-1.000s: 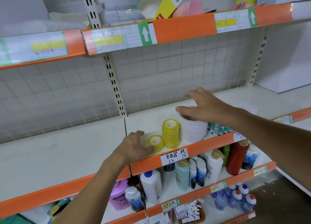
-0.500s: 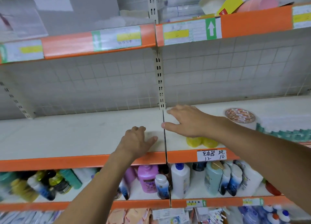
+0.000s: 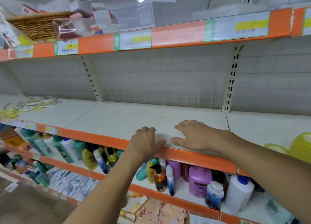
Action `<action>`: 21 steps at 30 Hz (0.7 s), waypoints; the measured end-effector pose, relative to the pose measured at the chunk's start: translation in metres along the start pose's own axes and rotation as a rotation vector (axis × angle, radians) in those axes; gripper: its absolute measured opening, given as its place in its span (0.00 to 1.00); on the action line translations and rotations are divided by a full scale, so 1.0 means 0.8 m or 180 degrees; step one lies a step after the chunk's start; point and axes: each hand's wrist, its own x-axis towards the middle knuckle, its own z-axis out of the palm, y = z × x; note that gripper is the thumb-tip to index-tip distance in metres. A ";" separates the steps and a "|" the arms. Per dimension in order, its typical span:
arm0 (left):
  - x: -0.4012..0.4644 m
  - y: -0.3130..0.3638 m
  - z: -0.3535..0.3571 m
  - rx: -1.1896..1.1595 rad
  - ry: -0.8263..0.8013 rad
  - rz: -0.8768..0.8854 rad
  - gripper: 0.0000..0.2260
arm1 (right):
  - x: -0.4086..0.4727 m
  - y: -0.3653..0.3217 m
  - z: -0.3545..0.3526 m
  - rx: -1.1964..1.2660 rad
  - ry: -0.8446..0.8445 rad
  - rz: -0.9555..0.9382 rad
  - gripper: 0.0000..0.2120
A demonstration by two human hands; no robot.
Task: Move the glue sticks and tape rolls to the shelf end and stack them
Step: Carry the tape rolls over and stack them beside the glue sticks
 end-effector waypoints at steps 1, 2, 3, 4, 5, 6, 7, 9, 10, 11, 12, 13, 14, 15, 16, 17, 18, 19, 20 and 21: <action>0.000 -0.014 -0.003 0.0020 0.0007 -0.0037 0.29 | 0.012 -0.012 0.002 -0.0005 0.0023 -0.0057 0.33; 0.001 -0.029 -0.007 0.0038 0.0001 -0.0081 0.29 | 0.025 -0.024 0.004 -0.0004 0.0043 -0.0116 0.33; 0.002 -0.044 -0.011 0.0051 -0.0014 -0.0127 0.29 | 0.036 -0.036 0.005 -0.0004 0.0056 -0.0173 0.33; 0.003 -0.059 -0.015 0.0062 -0.0026 -0.0174 0.29 | 0.048 -0.047 0.005 0.0000 0.0062 -0.0223 0.33; 0.004 -0.073 -0.020 0.0076 -0.0022 -0.0216 0.29 | 0.059 -0.059 0.005 0.0007 0.0070 -0.0270 0.33; 0.005 -0.088 -0.024 0.0089 -0.0002 -0.0255 0.28 | 0.070 -0.070 0.005 0.0017 0.0079 -0.0310 0.33; 0.006 -0.103 -0.027 0.0087 0.0027 -0.0297 0.28 | 0.082 -0.081 0.004 0.0023 0.0080 -0.0350 0.34; 0.005 -0.130 -0.031 0.0065 0.0041 -0.0398 0.28 | 0.105 -0.103 0.004 0.0012 0.0056 -0.0423 0.35; 0.004 -0.143 -0.032 0.0056 0.0034 -0.0446 0.28 | 0.115 -0.115 0.004 0.0009 0.0038 -0.0463 0.35; 0.003 -0.156 -0.032 0.0053 0.0029 -0.0495 0.27 | 0.125 -0.127 0.004 0.0007 0.0023 -0.0505 0.35; 0.002 -0.169 -0.033 0.0060 0.0031 -0.0550 0.28 | 0.135 -0.139 0.005 0.0007 0.0013 -0.0547 0.35; 0.001 -0.182 -0.032 0.0067 0.0042 -0.0606 0.28 | 0.145 -0.150 0.006 0.0011 0.0008 -0.0589 0.35; 0.001 -0.196 -0.031 0.0061 0.0063 -0.0670 0.29 | 0.156 -0.161 0.008 0.0018 -0.0004 -0.0630 0.34; 0.000 -0.209 -0.029 0.0035 0.0097 -0.0734 0.30 | 0.166 -0.172 0.009 0.0020 -0.0013 -0.0675 0.34; -0.001 -0.222 -0.027 0.0001 0.0143 -0.0801 0.31 | 0.177 -0.182 0.010 0.0016 -0.0016 -0.0727 0.35; -0.003 -0.234 -0.026 -0.0019 0.0205 -0.0871 0.31 | 0.187 -0.192 0.011 0.0014 -0.0031 -0.0780 0.35; -0.005 -0.247 -0.026 -0.0014 0.0258 -0.0944 0.31 | 0.196 -0.203 0.011 0.0020 -0.0053 -0.0834 0.35; -0.007 -0.258 -0.026 0.0006 0.0307 -0.1010 0.32 | 0.205 -0.213 0.012 0.0029 -0.0071 -0.0891 0.35; -0.008 -0.270 -0.026 0.0026 0.0360 -0.1070 0.31 | 0.214 -0.224 0.013 0.0032 -0.0076 -0.0956 0.34; -0.009 -0.281 -0.027 0.0050 0.0401 -0.1137 0.31 | 0.222 -0.233 0.014 0.0034 -0.0073 -0.1023 0.34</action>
